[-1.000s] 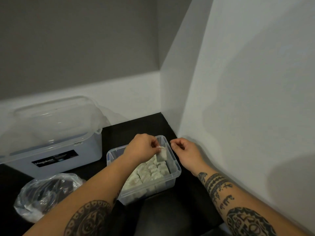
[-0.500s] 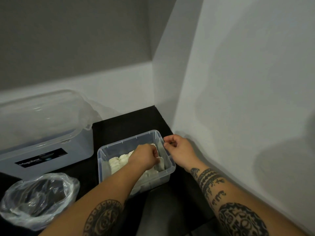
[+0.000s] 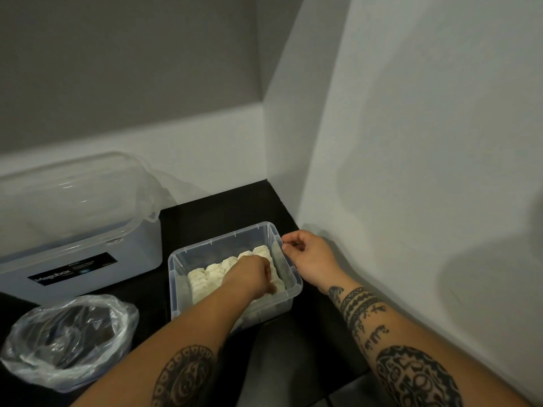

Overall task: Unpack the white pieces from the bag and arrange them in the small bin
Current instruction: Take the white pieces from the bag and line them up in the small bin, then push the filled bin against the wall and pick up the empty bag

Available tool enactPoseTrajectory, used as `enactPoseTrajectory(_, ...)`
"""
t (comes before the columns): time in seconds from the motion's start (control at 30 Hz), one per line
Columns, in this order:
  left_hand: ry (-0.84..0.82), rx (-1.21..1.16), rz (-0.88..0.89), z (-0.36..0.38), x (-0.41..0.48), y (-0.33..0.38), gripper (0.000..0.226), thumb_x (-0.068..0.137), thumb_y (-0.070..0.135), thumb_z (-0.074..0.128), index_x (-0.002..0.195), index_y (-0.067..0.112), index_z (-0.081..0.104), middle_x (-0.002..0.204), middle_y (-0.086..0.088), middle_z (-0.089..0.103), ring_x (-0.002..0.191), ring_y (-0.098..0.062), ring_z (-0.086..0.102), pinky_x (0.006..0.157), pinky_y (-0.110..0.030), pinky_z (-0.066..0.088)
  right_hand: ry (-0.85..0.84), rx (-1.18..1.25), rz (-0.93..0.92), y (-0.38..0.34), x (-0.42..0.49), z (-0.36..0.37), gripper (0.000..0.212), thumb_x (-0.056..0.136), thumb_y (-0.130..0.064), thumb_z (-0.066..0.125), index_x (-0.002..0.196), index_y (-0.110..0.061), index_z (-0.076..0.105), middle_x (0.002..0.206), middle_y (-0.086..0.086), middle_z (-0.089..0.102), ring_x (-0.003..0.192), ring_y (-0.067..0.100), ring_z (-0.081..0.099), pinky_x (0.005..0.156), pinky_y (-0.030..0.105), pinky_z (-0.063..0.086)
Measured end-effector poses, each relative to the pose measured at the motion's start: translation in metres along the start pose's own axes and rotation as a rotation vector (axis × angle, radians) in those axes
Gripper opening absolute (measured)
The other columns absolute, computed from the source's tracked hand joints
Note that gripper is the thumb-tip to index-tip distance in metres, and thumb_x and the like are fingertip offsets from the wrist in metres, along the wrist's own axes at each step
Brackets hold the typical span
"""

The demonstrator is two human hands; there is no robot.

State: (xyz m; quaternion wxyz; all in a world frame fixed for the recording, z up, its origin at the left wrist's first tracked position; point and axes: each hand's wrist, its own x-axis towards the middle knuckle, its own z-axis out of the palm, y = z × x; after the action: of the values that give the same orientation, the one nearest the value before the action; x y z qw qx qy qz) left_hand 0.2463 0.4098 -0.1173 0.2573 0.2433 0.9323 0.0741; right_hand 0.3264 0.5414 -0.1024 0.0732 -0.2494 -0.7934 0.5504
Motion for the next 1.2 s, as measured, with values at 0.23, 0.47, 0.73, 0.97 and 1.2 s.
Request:
enactPoseTrajectory(0.23,0.205,-0.075,0.054,-0.023,-0.023,-0.013,0.011,0.094,0.039,0.067,0.091,0.029,0.062,0.096,0.004,0.066,0.083,-0.012,0.063,0.068,-0.028,0.050,0.049,0.021,0.009,0.003,-0.010,-0.001,0.025,0.098,-0.023,0.066,0.122,-0.023,0.066,0.107,-0.014,0.065,0.094,-0.002,0.060,0.073,0.011,0.046)
enactPoseTrajectory(0.47,0.673,-0.463,0.103,-0.056,-0.086,-0.080,0.009,0.097,0.029,0.062,0.101,0.034,0.069,0.091,0.015,0.063,0.094,-0.015,0.062,0.080,-0.037,0.056,0.273,0.238,0.045,0.019,-0.043,0.007,0.027,0.100,-0.024,0.063,0.126,-0.025,0.065,0.116,-0.008,0.067,0.105,0.005,0.063,0.097,0.030,0.051)
enactPoseTrajectory(0.73,0.417,-0.747,-0.089,0.011,-0.144,-0.123,0.067,0.100,0.029,0.061,0.159,0.032,0.031,0.165,-0.003,0.032,0.149,-0.025,0.037,0.121,-0.044,0.034,0.160,0.096,0.017,0.023,-0.080,0.027,0.048,0.104,-0.035,0.054,0.150,-0.024,0.047,0.149,-0.006,0.052,0.135,0.014,0.048,0.112,0.036,0.040)
enactPoseTrajectory(0.97,0.224,-0.692,-0.088,0.011,-0.149,-0.122,0.068,0.108,0.045,0.036,0.157,0.054,-0.010,0.145,-0.009,0.055,0.110,-0.028,0.063,0.093,-0.050,0.058,0.107,0.212,0.124,0.024,-0.084,0.032,0.049,0.106,-0.039,0.047,0.154,-0.033,0.039,0.152,-0.004,0.047,0.131,0.024,0.054,0.101,0.048,0.053)
enactPoseTrajectory(1.2,0.207,-0.675,-0.017,0.010,-0.151,-0.131,0.079,0.102,0.058,0.045,0.155,0.055,-0.014,0.158,-0.002,0.047,0.131,-0.029,0.057,0.108,-0.048,0.048,0.083,0.113,0.097,0.027,-0.077,0.029,0.048,0.105,-0.045,0.045,0.152,-0.043,0.038,0.154,-0.007,0.045,0.135,0.023,0.050,0.109,0.053,0.047)
